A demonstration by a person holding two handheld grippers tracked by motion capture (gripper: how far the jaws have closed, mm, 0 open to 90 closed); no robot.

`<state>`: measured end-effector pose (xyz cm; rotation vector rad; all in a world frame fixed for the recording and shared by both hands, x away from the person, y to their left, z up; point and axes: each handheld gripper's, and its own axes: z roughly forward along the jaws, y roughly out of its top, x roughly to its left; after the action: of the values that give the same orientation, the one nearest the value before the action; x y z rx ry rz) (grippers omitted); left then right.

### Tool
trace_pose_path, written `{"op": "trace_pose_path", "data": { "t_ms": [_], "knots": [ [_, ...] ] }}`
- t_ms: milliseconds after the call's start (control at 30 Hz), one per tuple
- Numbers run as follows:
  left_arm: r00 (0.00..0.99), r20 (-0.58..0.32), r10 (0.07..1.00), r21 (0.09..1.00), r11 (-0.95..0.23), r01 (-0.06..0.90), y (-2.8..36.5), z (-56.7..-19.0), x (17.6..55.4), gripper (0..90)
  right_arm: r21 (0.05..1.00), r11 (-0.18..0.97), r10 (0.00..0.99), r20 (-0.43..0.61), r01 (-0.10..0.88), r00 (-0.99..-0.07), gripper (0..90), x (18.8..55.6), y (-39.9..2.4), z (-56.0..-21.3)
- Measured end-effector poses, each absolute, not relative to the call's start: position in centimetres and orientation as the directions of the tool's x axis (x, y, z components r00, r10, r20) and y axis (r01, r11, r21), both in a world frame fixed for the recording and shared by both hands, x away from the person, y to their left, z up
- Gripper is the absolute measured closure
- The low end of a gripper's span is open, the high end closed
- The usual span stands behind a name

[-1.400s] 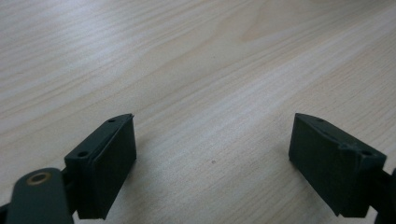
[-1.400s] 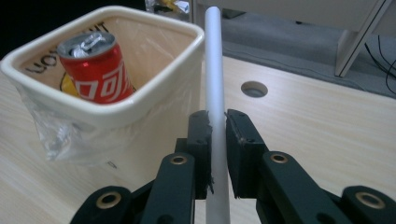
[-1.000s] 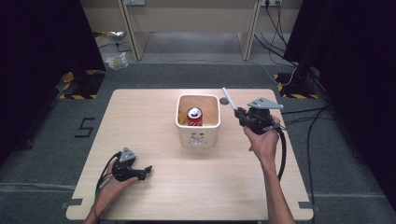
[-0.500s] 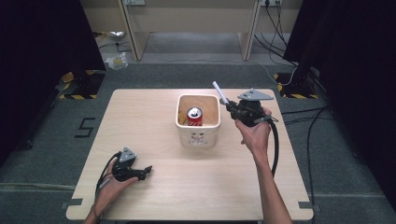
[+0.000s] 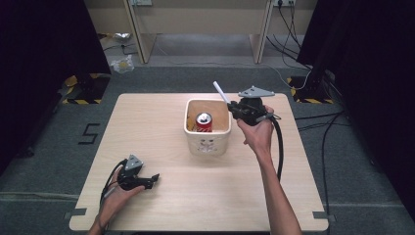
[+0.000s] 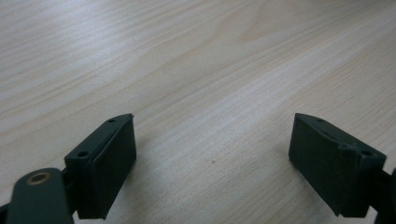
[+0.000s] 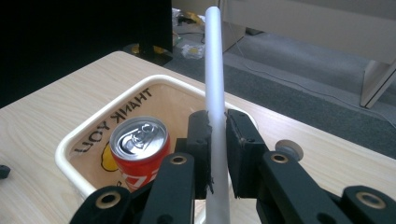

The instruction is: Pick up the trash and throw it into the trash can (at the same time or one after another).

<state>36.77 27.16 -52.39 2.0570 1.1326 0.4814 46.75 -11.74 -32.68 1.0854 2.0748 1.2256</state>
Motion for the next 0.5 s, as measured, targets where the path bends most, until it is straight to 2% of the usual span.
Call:
{"op": "trace_pose_path", "data": {
  "t_ms": [500],
  "knots": [
    [0.543, -0.023, 0.839, 0.747, -0.347, 0.568, 27.2, -52.4, 36.8, 14.1, 0.867, 0.299, 0.807, -0.007, 0.398, -0.590, 80.3, 49.5, -8.4, -32.3]
  ]
}}
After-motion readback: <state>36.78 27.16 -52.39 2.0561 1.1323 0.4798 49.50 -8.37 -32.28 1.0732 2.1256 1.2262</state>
